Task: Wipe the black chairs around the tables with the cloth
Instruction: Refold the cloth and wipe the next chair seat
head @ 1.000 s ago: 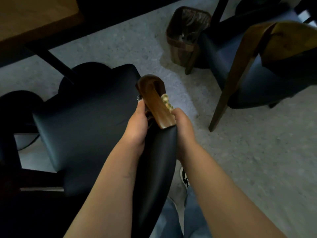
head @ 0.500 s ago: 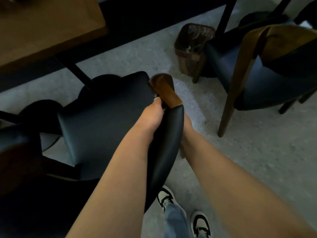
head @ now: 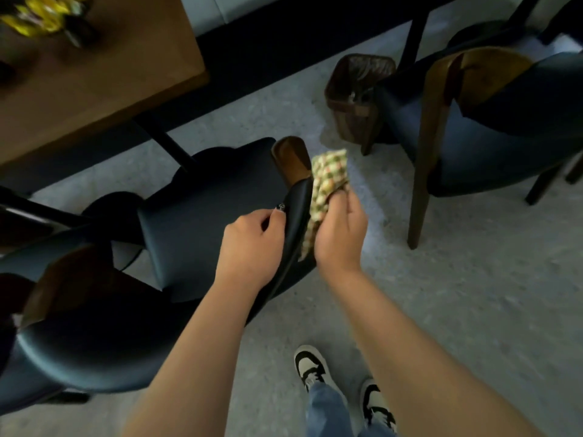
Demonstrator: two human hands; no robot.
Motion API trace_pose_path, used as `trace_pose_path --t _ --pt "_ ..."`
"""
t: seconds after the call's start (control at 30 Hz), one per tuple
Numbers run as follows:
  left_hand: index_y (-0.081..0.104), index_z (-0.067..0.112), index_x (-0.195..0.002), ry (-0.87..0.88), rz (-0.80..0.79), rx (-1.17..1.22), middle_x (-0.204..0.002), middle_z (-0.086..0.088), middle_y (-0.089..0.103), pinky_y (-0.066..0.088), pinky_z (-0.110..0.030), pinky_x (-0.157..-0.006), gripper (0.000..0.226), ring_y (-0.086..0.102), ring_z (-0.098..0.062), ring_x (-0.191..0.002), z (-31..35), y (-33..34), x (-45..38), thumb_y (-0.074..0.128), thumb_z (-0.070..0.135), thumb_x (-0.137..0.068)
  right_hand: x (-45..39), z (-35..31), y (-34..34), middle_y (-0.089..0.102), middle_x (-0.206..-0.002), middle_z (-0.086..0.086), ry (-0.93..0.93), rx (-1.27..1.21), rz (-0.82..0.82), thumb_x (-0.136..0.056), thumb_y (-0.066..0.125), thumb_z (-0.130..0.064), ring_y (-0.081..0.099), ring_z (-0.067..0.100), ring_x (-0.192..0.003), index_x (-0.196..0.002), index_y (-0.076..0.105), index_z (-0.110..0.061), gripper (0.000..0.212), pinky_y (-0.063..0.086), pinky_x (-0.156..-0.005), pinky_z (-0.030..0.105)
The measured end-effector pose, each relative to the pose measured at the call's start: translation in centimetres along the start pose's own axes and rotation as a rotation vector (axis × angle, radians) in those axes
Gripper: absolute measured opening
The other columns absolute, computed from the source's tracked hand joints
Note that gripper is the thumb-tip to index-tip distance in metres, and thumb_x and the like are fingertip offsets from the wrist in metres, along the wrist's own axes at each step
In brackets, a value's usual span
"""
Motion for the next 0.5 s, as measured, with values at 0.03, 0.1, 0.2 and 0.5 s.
trace_pose_path --t 0.03,0.1,0.2,0.5 --pt "0.055 0.015 -0.059 -0.008 0.023 0.026 -0.050 0.005 0.052 0.034 -0.023 -0.042 0.043 0.048 -0.004 -0.045 -0.3 0.1 -0.1 0.047 0.038 -0.094 -0.5 -0.6 -0.2 0.061 -0.076 -0.019 -0.093 0.027 -0.068 -0.094 0.041 -0.028 0.055 -0.007 -0.071 -0.085 0.062 -0.029 0.023 0.043 -0.065 0.008" --pt "0.052 0.011 -0.055 -0.006 0.119 0.075 -0.049 0.002 0.051 0.033 -0.016 -0.039 0.041 0.046 -0.002 -0.045 -0.7 -0.1 -0.3 0.049 0.030 -0.092 -1.6 -1.4 0.1 0.064 -0.104 -0.012 -0.261 0.203 -0.304 -0.089 0.043 -0.035 0.056 0.000 -0.103 -0.107 0.066 -0.020 0.032 0.041 -0.089 0.013" --pt "0.043 0.013 -0.048 -0.024 0.207 0.120 -0.042 0.009 0.048 0.033 -0.014 -0.041 0.042 0.044 0.001 -0.043 -0.8 -0.3 -0.5 0.048 0.020 -0.089 -2.8 -1.0 0.5 0.056 -0.131 0.009 -0.506 0.615 -0.628 -0.089 0.060 -0.025 0.031 0.023 -0.139 -0.119 0.061 -0.003 0.038 0.023 -0.113 0.027" --pt "0.058 0.016 -0.067 0.014 0.002 0.114 -0.058 0.011 0.056 0.038 -0.014 -0.045 0.032 0.050 -0.002 -0.051 -3.1 -2.4 1.9 0.048 0.029 -0.095 -3.3 -3.3 1.8 0.052 -0.074 0.006 -0.640 0.915 -0.713 -0.096 0.049 -0.013 0.050 0.022 -0.080 -0.068 0.048 -0.004 0.029 0.031 -0.099 0.026"
Point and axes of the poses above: each hand's wrist, its own x-axis away from the middle knuckle, its own y-axis out of the palm, z = x × y, the point moved 1 cm from there along -x, towards the middle knuckle
